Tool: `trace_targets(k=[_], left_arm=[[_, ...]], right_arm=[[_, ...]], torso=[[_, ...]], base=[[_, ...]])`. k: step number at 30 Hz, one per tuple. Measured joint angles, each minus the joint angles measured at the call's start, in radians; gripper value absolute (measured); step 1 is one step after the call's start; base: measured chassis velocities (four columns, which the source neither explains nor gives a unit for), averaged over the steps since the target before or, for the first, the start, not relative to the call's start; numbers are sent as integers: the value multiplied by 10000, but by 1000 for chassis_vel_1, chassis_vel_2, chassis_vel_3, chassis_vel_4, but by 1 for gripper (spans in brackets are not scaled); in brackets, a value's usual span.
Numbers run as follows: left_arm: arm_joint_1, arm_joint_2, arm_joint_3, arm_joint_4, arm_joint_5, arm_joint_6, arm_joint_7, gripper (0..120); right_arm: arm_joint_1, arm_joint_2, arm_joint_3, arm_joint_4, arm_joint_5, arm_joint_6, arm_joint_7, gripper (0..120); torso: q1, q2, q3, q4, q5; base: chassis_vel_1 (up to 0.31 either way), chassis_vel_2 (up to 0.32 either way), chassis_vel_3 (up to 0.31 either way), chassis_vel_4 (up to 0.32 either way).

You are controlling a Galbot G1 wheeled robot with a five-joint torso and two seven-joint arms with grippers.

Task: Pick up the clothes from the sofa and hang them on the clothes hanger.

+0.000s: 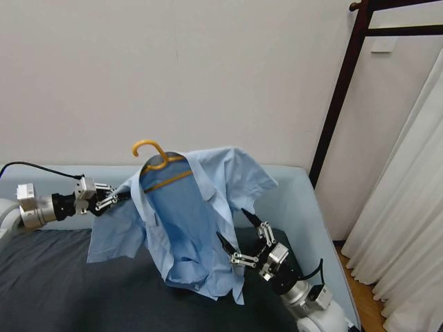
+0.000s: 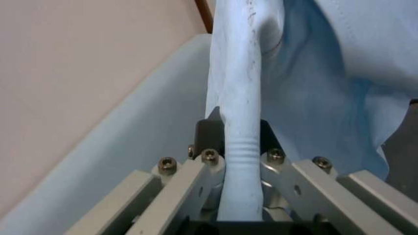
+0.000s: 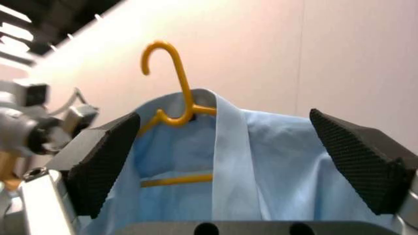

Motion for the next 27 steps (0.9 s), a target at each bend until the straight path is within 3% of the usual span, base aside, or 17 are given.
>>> trace_targets(k=[3,4,7,14,20,27], left_arm=[[752,-631,-12,-363,417,147,-164,1],[752,-631,-12,-363,417,147,-164,1],[1152,-1399,18,-405,527,267,-350,1],[1340,-1846,257,-321,806,293,-398,1],[1386,-1807,268,-255,901,238,-406,1],[1372,-1781,278,-161,908,106,-524,1]], right_arm=[[151,318,-582,22,-1755,-909,1683,100],[151,318,-582,22,-1755,-909,1683,100],[144,632,-701,-924,-3963,-1258,2161,100],[220,1288,-1364,-1521,-5478,-2786,4025,99],[252,1780,-1549,-1694,-6138,-3494,5422,75],[155,1946,-1367,-1930,-6464,-3349,5439,53]], torso=[[0,0,0,-2,-2],[0,0,0,-2,-2],[0,0,1,-3,-1],[0,0,1,-2,1],[0,0,0,-2,1],[0,0,0,-3,0]], base=[[0,0,0,0],[0,0,0,0],[0,0,0,0],[0,0,0,0],[0,0,0,0],[0,0,0,0]])
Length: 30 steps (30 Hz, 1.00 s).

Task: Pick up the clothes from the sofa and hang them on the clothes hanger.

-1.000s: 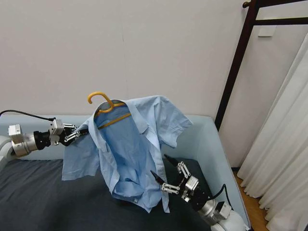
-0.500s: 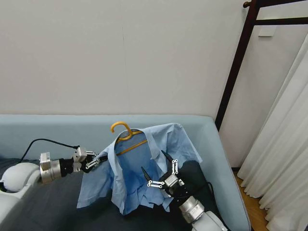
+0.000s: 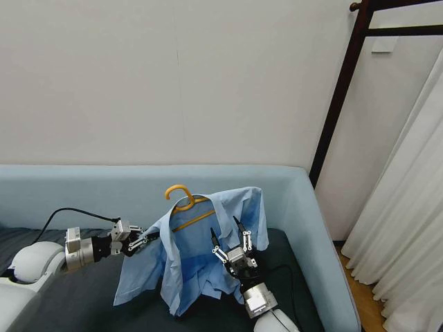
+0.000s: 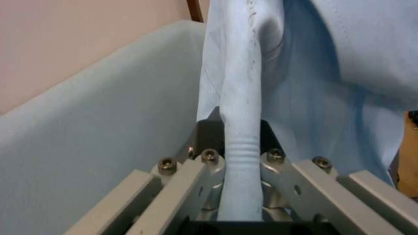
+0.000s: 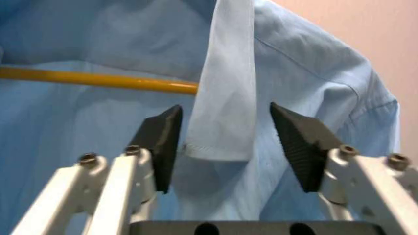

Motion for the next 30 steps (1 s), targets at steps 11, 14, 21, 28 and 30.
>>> trace_targets(k=[11,14,21,28,30], left_arm=[[108,270,-178,-133,-14,-16,73,1],[112,390,-219,-121,-22,-36,74,1],[-139,673,-81,60,-58,-14,359,1],[-778,1127,332,386,-180,177,1312,1],[-872,1171,373,417,-237,215,1522,1]], right_arm=[[-93,-50,84,276,599,276,-1006,11],[-79,-185,175,704,1173,549,-2147,0],[-152,-616,155,1592,2786,687,-4632,0],[-98,-897,50,2005,2876,443,-5719,0],[-67,-925,40,2002,2750,383,-5521,0]], torso=[[0,0,0,0,0],[0,0,0,0,1],[0,0,0,0,-1],[1,0,0,0,1],[0,0,0,0,0]], base=[[0,0,0,0],[0,0,0,0],[0,0,0,0],[0,0,0,0],[0,0,0,0]])
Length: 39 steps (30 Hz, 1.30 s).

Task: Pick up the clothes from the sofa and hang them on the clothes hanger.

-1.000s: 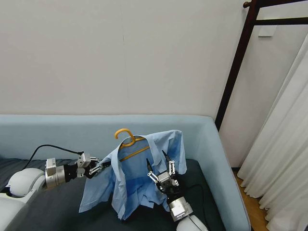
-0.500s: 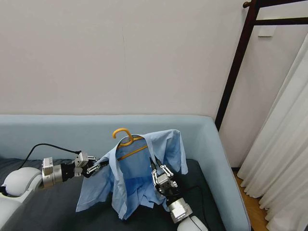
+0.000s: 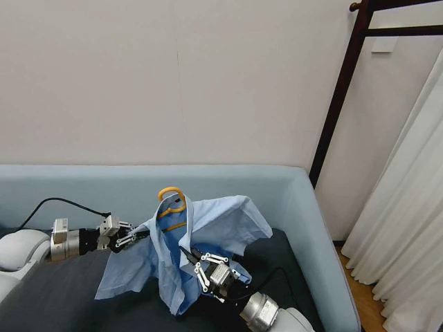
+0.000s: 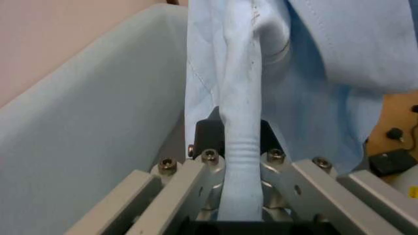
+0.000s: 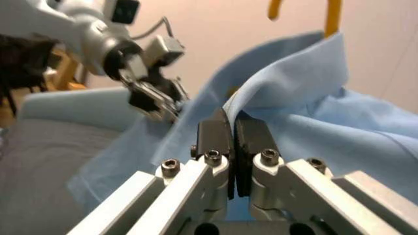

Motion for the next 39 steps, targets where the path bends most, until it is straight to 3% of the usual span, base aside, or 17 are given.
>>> trace_targets(k=[2,7,12,14,18,19,21,22,24,25,29,34,37,39], left_arm=[[-203,94,56,64,-97,67,407,1],[-764,321,277,361,-284,98,769,1],[-2398,618,1103,1225,-619,99,1240,1],[-3428,639,1745,1784,-714,123,1673,1],[-4988,602,2724,2429,-737,253,2445,1],[-5801,517,3357,2969,-688,384,3134,1],[-7197,305,4173,3714,-532,501,3893,1],[-7197,305,4173,3714,-532,501,3893,1],[-8670,45,4899,4490,-432,549,4147,1],[-9120,-61,5133,4745,-400,550,4173,1],[-9757,-329,5555,5189,-309,550,4189,1],[-9759,-563,5790,5285,-162,527,4191,1],[-9677,-638,5857,5286,-149,485,4181,1],[-9590,-952,6109,5297,-110,355,4169,1]], right_arm=[[43,-74,-6,-89,-186,-110,446,0],[34,-373,23,-276,-300,-370,701,15],[-125,-1026,18,-312,830,-282,-110,32],[-138,-1353,281,-179,2008,259,-1546,44],[33,-1734,794,180,3221,686,-2577,56],[105,-2049,1158,565,4062,667,-2625,63],[178,-2502,1707,1094,4952,619,-2446,69],[178,-2502,1707,1094,4952,619,-2446,69],[194,-2963,2272,1708,5866,563,-2104,80],[211,-3146,2430,1967,6141,555,-1933,85],[363,-3616,2722,2614,6658,247,-1022,97],[793,-4214,2657,2611,6822,-644,485,100],[1079,-4454,2571,2351,7117,-1130,663,100],[1507,-4795,2441,1835,7884,-1626,365,100]], torso=[[0,0,0,0,0],[0,0,0,2,-1],[0,0,1,-1,1],[0,0,1,-1,2],[1,0,0,0,0],[0,-1,2,1,13],[2,-1,1,3,-20],[2,-1,1,3,-20],[1,0,1,-6,23],[1,0,-1,-8,19],[1,0,1,-1,3],[1,-1,0,3,-3],[1,0,1,2,5],[1,-1,1,15,2]], base=[[0,0,0,0],[0,0,0,0],[0,0,0,0],[0,0,0,0],[0,0,0,0],[0,0,0,0],[0,0,0,0],[0,0,0,0],[0,0,0,0],[0,0,0,0],[0,0,0,0],[0,0,0,0],[0,0,0,0],[0,0,0,0]])
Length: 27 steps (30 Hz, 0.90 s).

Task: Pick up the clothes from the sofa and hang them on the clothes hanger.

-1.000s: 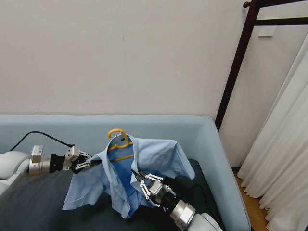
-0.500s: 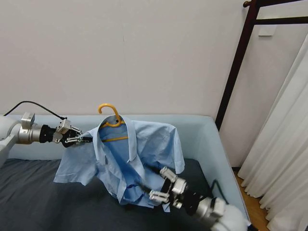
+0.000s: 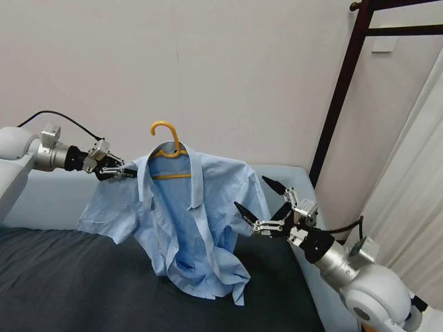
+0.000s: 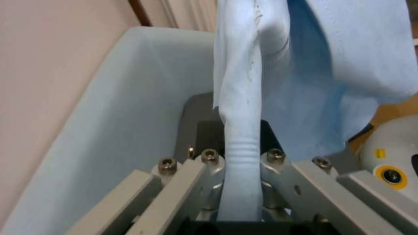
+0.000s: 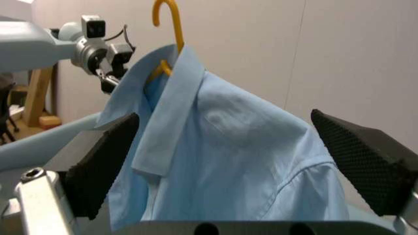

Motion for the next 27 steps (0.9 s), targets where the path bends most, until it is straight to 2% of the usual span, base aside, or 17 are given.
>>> trace_targets(k=[2,3,5,7,8,11,13,15,19,25,27], left_arm=[[-108,-900,449,310,195,-233,-17,1],[-108,-900,449,310,195,-233,-17,1],[-130,-1538,683,448,422,-366,-31,1],[-39,-1905,740,478,630,-470,-37,1],[-39,-1905,740,478,630,-470,-37,1],[35,-2157,762,635,951,-665,-41,1],[42,-2183,780,666,996,-703,-41,1],[63,-2260,853,732,1073,-781,-43,1],[68,-2396,1078,708,1111,-864,-49,1],[41,-2498,1285,464,1136,-906,-58,1],[99,-2451,1307,236,1134,-907,-59,1]], right_arm=[[-80,-374,216,-421,278,-221,-504,100],[-80,-374,216,-421,278,-221,-504,100],[-156,-664,404,-833,188,-209,-955,100],[-42,-941,442,-1438,-124,-111,-1542,100],[-42,-941,442,-1438,-124,-111,-1542,100],[50,-1279,502,-2209,-393,94,-2674,100],[66,-1325,526,-2357,-412,117,-2944,100],[198,-1406,565,-2794,-537,176,-3758,100],[631,-1390,452,-3309,-775,88,-4369,100],[772,-1351,448,-3541,-834,-98,-5136,100],[744,-1316,482,-3579,-885,-190,-5587,97]], torso=[[0,0,0,-5,0],[0,0,0,-5,0],[1,0,0,-28,0],[1,0,0,-33,8],[1,0,0,-33,8],[1,0,1,-14,2],[1,0,1,-7,3],[1,0,0,-4,0],[-1,0,-1,-16,0],[0,0,-1,-16,0],[-1,0,-2,-16,-1]], base=[[0,0,0,0],[0,0,0,0],[0,0,0,0],[0,0,0,0],[0,0,0,0],[0,0,0,0],[0,0,0,0],[0,0,0,0],[0,0,0,0],[0,0,0,0],[0,0,0,0]])
